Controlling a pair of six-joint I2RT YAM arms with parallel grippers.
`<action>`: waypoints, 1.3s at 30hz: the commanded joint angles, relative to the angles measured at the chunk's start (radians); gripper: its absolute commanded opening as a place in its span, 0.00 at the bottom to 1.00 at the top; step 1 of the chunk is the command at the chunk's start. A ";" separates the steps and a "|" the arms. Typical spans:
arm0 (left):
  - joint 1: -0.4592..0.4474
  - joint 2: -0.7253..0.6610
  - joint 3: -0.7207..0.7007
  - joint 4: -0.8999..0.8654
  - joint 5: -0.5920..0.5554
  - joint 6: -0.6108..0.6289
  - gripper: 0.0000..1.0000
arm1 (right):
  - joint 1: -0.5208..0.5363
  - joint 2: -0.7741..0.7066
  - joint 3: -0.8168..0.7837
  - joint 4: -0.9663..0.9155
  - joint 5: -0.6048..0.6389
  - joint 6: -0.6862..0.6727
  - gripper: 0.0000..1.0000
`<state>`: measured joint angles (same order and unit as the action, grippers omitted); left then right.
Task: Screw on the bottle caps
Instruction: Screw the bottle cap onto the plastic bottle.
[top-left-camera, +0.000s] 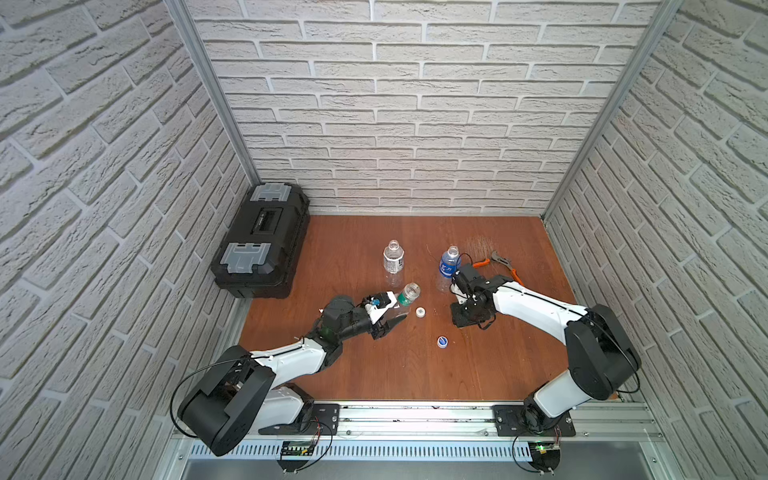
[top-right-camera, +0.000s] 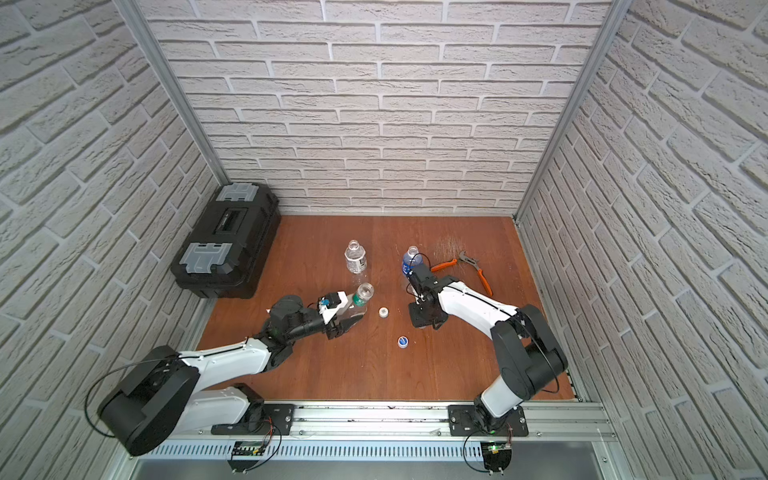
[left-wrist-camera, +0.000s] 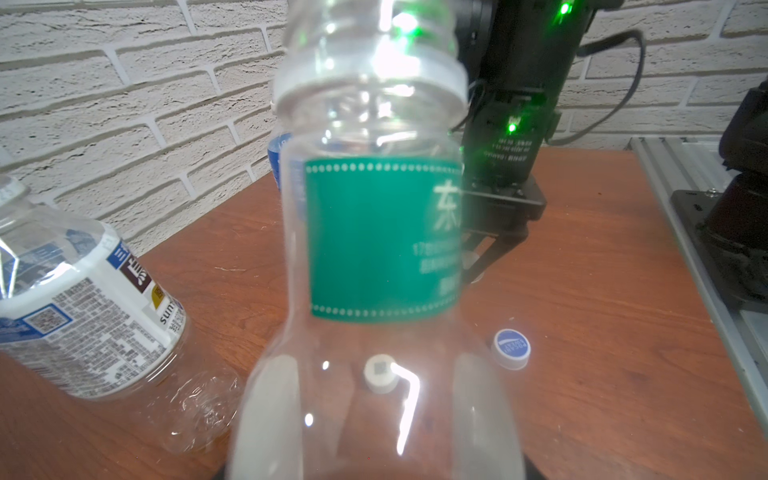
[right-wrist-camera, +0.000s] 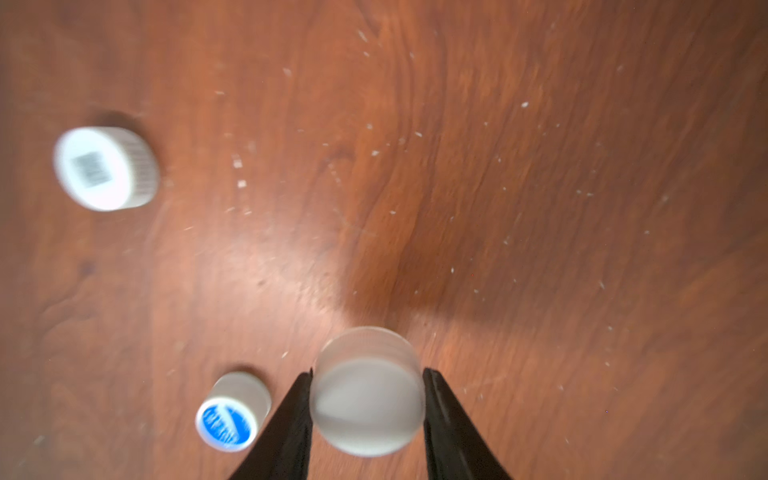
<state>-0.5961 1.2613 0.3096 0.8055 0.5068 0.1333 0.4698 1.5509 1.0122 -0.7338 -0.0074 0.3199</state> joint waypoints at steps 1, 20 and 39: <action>-0.008 0.017 0.032 0.112 0.024 -0.027 0.60 | 0.008 -0.106 0.105 -0.111 -0.090 -0.065 0.38; -0.045 -0.005 0.089 0.104 0.091 -0.001 0.59 | 0.116 -0.177 0.584 -0.325 -0.431 -0.224 0.38; -0.062 -0.036 0.097 0.129 0.105 -0.040 0.57 | 0.159 -0.095 0.664 -0.359 -0.380 -0.281 0.37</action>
<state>-0.6529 1.2636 0.3855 0.8623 0.5919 0.1036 0.6209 1.4570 1.6611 -1.0710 -0.4187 0.0631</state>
